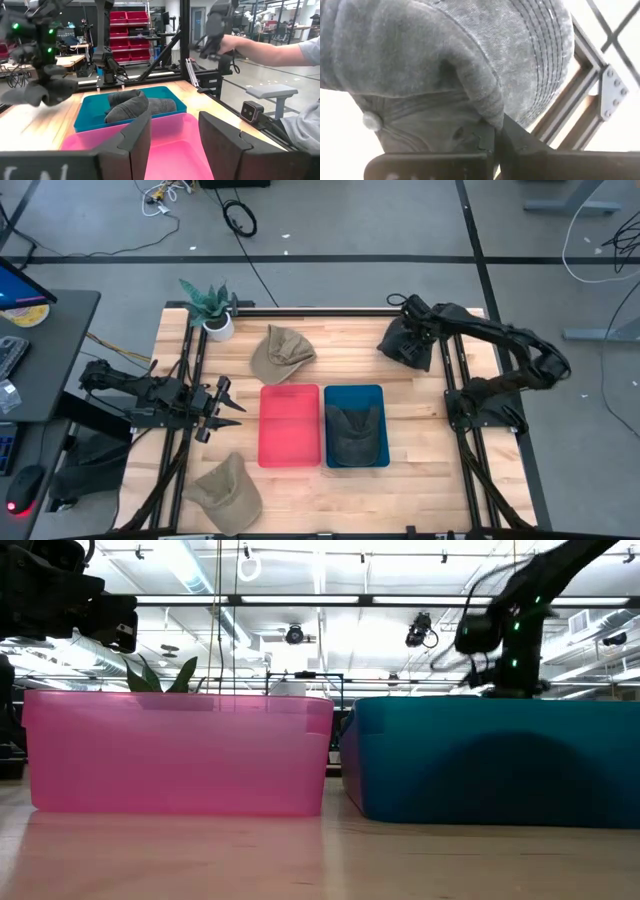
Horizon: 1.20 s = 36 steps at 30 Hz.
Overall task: Pick & Place hat
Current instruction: Put the black cap into the blue bin
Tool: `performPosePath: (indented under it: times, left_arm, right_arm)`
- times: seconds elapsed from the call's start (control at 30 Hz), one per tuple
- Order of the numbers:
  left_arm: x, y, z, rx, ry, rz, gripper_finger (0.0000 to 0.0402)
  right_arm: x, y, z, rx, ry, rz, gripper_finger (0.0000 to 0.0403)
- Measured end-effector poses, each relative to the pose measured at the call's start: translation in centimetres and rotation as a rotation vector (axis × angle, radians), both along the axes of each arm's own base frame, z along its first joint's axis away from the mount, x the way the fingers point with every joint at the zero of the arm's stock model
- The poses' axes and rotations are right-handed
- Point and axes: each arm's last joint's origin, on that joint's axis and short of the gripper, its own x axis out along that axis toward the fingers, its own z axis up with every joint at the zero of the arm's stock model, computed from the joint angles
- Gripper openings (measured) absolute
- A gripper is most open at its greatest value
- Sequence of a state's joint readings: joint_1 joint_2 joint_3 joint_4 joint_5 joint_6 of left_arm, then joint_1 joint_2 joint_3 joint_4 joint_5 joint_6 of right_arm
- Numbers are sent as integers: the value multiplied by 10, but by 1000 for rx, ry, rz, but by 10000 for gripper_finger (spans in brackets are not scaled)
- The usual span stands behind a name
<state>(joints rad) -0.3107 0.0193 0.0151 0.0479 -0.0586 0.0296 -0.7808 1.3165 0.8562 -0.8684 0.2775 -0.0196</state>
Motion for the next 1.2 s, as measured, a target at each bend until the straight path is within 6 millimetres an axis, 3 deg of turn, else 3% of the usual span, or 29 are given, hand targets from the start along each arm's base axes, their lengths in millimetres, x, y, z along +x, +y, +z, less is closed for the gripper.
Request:
performPosePath:
  times: [0.4, 0.63, 0.77, 0.9, 1.2]
  left_arm:
    - [0, 0, 0, 0, 0, 0, 169]
    - [0, 0, 0, 0, 0, 0, 169]
    - [0, 0, 0, 0, 0, 0, 169]
    - [0, 0, 0, 0, 0, 0, 169]
    - [0, 0, 0, 0, 0, 0, 169]
  right_arm:
    - [20, 88, 35, 7, -155, 334, 1]
    - [49, 136, 65, 9, -347, 532, 1]
    - [66, 156, 79, 16, -482, 553, 1]
    - [81, 169, 75, 55, -550, 501, 1]
    - [109, 200, 36, 193, -435, 478, 1]
